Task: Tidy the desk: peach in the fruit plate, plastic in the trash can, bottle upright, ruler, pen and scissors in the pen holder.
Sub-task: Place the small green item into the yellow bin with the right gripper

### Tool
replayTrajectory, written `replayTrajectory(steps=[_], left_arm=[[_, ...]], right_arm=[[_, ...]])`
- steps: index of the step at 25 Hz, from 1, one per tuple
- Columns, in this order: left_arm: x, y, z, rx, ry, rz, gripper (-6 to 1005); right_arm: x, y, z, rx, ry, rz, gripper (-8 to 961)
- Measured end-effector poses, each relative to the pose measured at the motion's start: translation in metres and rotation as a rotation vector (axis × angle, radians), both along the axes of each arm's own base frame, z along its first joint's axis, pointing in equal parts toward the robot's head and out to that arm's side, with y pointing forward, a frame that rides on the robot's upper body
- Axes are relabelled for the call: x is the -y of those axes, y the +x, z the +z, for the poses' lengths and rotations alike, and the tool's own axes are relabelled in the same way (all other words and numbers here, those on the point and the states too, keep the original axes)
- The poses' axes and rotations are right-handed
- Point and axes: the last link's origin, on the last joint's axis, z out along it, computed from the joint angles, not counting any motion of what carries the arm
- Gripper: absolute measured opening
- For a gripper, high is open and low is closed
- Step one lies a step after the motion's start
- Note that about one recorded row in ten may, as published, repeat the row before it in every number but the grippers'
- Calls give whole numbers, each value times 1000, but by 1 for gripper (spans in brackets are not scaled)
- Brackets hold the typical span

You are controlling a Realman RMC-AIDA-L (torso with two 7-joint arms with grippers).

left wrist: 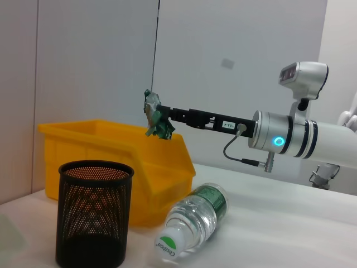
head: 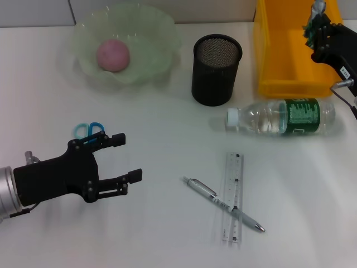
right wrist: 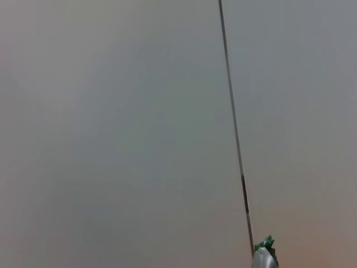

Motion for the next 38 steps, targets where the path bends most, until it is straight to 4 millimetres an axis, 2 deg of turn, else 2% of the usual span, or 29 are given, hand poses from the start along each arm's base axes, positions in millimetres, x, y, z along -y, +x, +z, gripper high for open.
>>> replayTrajectory(steps=[8, 16, 38], left_arm=[[0, 0, 0, 2, -2, -2, 845], [1, 1, 0, 5, -3, -3, 845], [1, 0, 0, 2, 0, -6, 845]], right_arm=[[-3, 1, -3, 15, -20, -18, 15], [-15, 1, -14, 65, -88, -70, 15], [-16, 0, -14, 63, -91, -70, 20]])
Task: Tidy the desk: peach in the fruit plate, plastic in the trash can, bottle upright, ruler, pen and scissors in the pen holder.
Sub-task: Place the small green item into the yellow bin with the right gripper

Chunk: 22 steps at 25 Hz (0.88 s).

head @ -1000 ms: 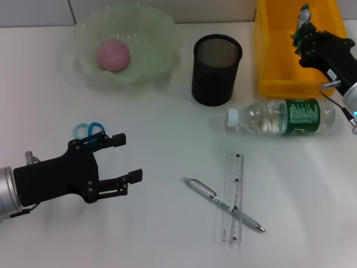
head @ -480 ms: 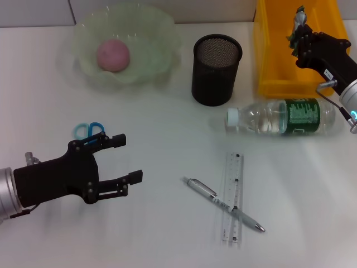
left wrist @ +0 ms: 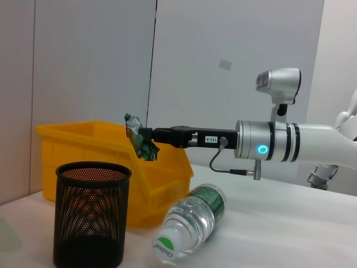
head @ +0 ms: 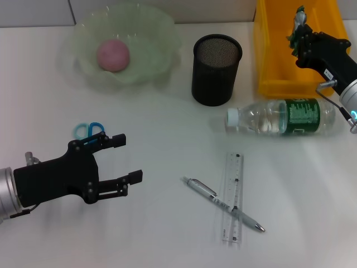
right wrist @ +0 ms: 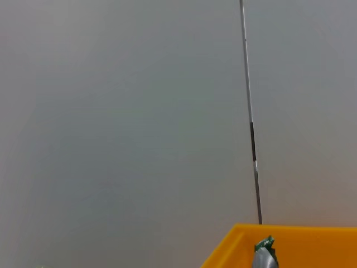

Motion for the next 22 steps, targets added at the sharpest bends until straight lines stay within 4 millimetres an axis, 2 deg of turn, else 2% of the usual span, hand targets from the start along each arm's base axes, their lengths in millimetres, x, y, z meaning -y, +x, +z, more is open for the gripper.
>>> replayTrajectory(steps=[17, 22], left_arm=[[0, 0, 0, -1, 1, 0, 845], [0, 0, 0, 1, 0, -1, 845]], right_arm=[[0, -4, -3, -15, -25, 12, 35], [-1, -5, -3, -14, -24, 16, 316]])
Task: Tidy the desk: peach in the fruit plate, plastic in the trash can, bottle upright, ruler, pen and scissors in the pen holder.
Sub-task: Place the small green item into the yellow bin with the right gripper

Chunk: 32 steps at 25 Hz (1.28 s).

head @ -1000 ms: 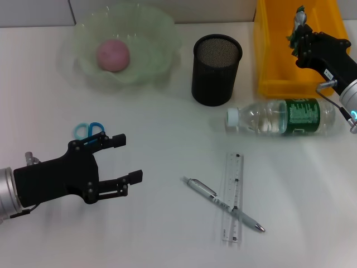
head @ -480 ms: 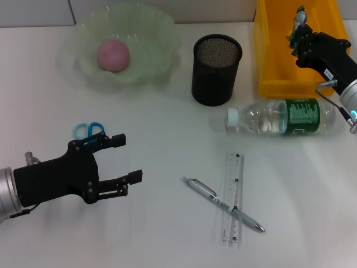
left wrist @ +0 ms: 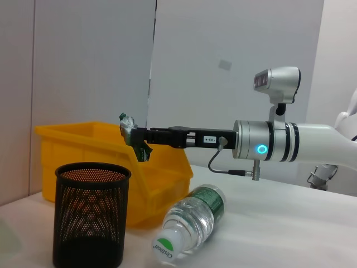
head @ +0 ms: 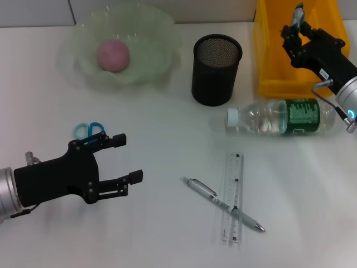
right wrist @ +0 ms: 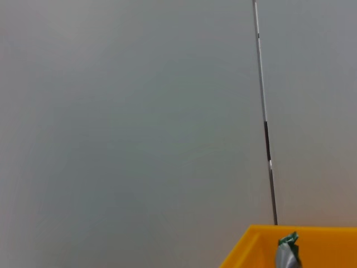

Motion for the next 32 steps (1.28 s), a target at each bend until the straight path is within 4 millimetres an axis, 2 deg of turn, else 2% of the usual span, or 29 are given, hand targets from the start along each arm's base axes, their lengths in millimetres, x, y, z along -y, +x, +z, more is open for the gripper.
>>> replayTrajectory(steps=[3, 14, 32], left_arm=[[0, 0, 0, 0, 0, -1, 845], [-1, 1, 0, 1, 0, -2, 845], [-1, 1, 1, 1, 1, -2, 845]], right_arm=[[-1, 0, 1, -1, 4, 0, 463], [-1, 0, 2, -5, 11, -2, 686], [5, 0, 7, -32, 37, 22, 691]])
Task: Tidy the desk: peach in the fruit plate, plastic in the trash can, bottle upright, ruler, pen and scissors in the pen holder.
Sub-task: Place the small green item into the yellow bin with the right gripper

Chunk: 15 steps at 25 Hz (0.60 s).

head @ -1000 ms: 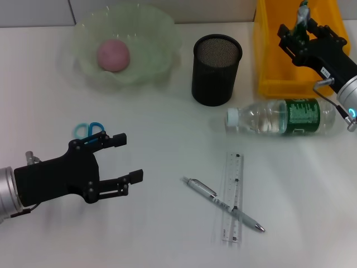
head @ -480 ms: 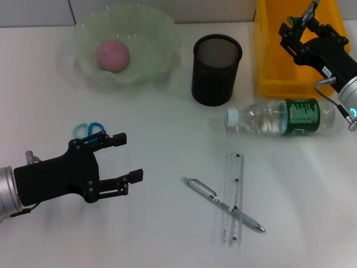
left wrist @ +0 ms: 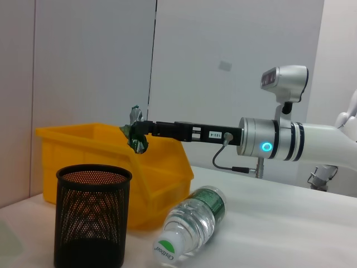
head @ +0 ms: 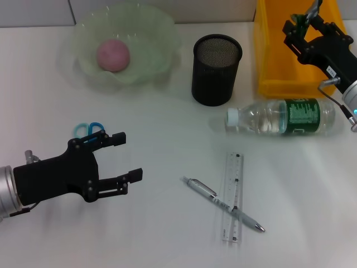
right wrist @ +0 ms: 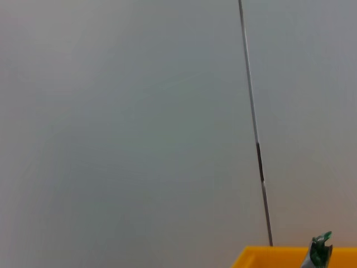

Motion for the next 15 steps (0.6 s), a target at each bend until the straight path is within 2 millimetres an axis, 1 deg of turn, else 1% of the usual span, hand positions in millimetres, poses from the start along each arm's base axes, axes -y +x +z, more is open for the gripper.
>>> replayTrajectory(steps=[8, 15], left_arm=[[0, 0, 1, 0, 2, 1, 845], [0, 0, 1, 1, 1, 0, 845]], right_arm=[[15, 0, 6, -54, 27, 57, 690], [22, 3, 14, -61, 56, 71, 691]])
